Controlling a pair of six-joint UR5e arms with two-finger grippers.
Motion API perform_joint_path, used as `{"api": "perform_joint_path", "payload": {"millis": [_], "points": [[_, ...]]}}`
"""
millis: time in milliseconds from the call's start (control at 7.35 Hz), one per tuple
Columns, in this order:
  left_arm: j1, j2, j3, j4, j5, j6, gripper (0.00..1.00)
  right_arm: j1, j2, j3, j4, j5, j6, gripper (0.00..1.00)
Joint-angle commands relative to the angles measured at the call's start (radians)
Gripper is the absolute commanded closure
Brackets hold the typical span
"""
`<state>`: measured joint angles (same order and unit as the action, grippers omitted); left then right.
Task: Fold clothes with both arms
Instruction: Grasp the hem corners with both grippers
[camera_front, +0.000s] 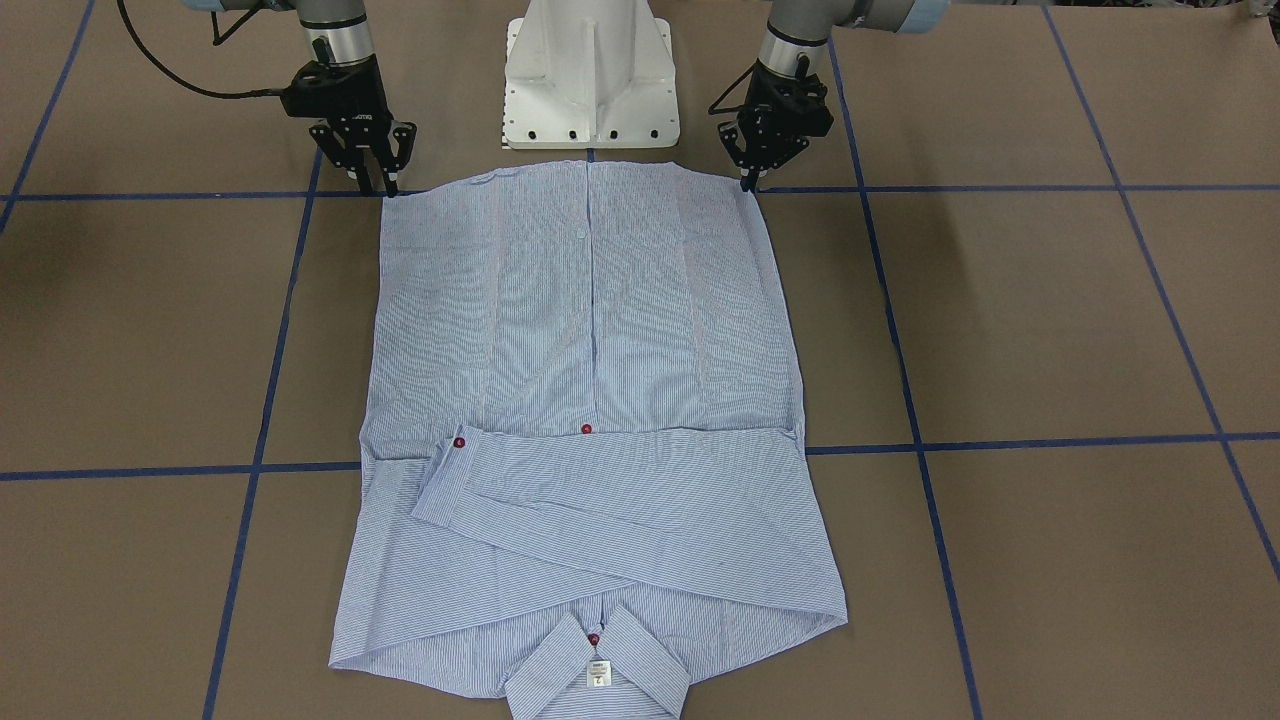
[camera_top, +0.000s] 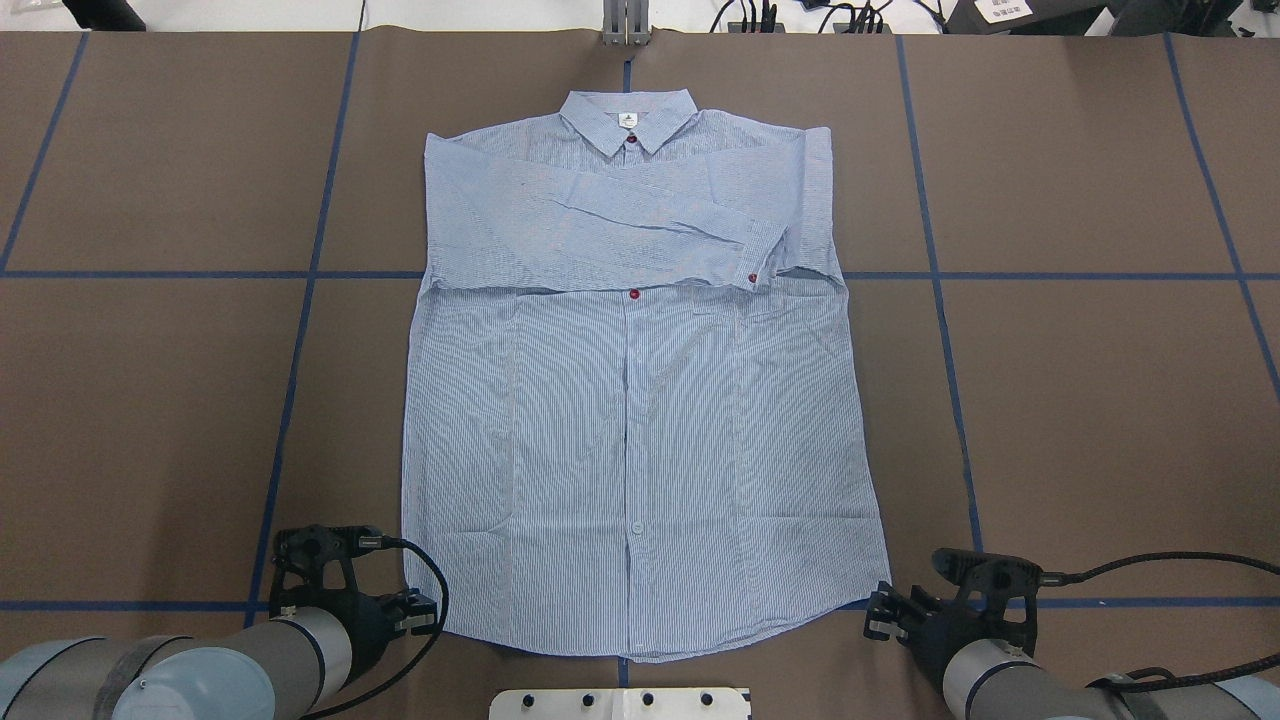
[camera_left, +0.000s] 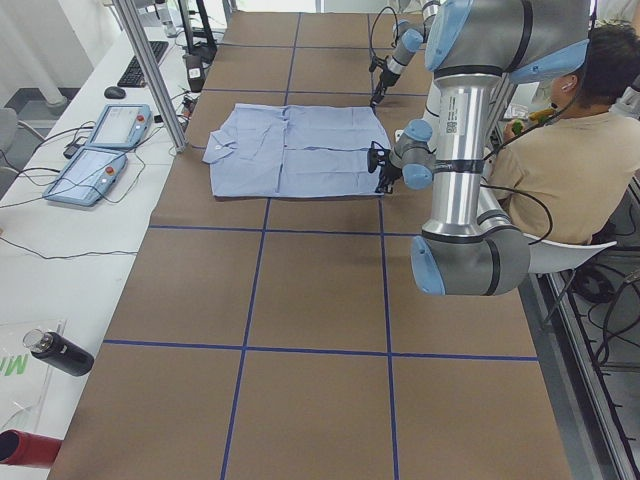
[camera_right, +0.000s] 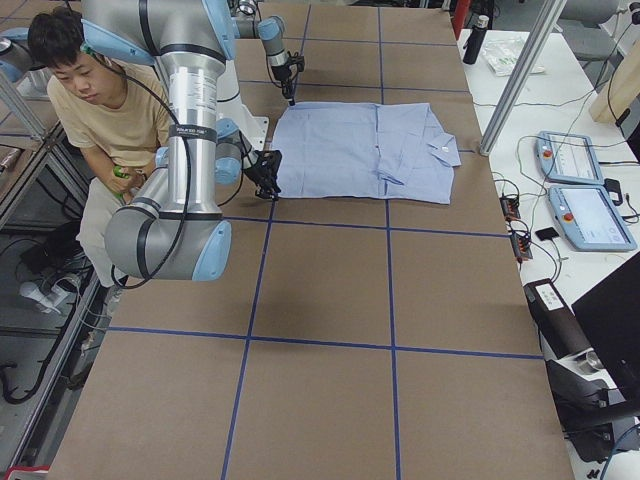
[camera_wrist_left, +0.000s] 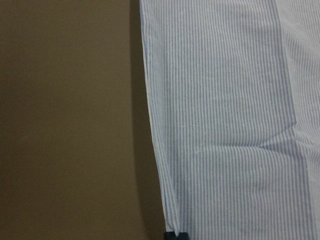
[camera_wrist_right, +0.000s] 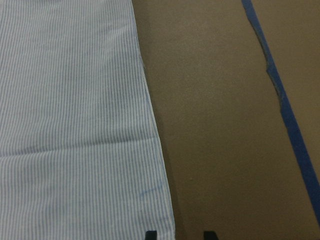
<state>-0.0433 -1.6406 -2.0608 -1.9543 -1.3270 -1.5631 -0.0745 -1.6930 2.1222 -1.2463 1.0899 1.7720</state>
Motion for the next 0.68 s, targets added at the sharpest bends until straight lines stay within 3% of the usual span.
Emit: {"api": "perform_joint_path", "payload": {"millis": [0, 545], "points": [[-0.001, 0.001, -0.001, 0.0, 0.0, 0.0, 1.0, -0.008, 0.007, -0.011, -0.001, -0.014, -0.005, 0.59], [-0.001, 0.001, 0.001, 0.002, 0.0, 0.0, 1.0, -0.007, 0.015, -0.016, 0.001, -0.016, -0.009, 0.68]]}}
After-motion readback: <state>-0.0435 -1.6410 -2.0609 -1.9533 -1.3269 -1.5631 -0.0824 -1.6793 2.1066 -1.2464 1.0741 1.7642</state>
